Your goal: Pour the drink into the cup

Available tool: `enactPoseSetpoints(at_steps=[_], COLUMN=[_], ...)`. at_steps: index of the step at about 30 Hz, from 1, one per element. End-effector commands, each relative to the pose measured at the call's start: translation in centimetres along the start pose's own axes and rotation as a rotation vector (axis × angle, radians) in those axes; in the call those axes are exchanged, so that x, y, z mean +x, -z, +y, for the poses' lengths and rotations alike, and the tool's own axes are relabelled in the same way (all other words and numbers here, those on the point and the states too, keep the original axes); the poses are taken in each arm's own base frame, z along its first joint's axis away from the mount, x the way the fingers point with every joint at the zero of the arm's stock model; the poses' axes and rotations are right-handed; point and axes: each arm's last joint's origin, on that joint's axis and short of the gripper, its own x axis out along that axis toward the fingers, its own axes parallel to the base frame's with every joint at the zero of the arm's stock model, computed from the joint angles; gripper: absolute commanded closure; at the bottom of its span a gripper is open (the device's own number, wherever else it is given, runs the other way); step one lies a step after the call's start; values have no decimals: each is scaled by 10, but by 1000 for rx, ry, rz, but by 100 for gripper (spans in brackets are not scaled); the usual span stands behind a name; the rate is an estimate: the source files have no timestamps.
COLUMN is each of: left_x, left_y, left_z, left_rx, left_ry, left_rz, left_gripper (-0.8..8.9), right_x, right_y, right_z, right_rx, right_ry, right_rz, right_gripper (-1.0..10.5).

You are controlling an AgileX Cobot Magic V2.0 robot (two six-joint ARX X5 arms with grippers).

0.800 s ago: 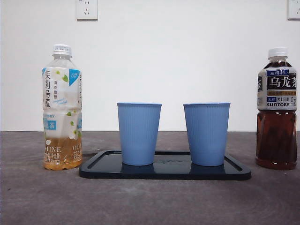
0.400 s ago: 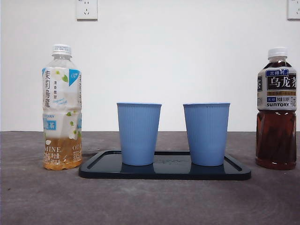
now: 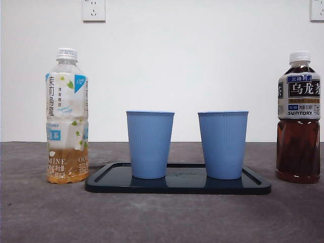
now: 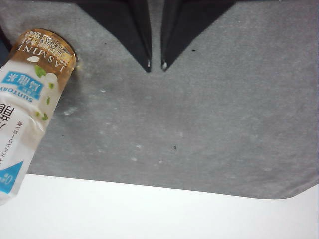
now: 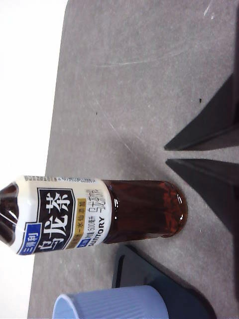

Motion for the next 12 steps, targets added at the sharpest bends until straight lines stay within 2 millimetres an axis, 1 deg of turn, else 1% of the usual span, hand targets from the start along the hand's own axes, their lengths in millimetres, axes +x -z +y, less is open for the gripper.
enactPoseSetpoints(at_steps=[1, 12], left_x=[2, 2], left_y=[7, 7], left_z=[1, 1], left_rx=[4, 4], left_ry=[-8, -8], left_rz=[25, 24], left_gripper=[785, 785], right_x=[1, 1], right_y=[2, 1], right_z=[0, 0], right_rx=[-11, -11], right_ry=[1, 2], right_rz=[8, -10], right_gripper=[923, 923])
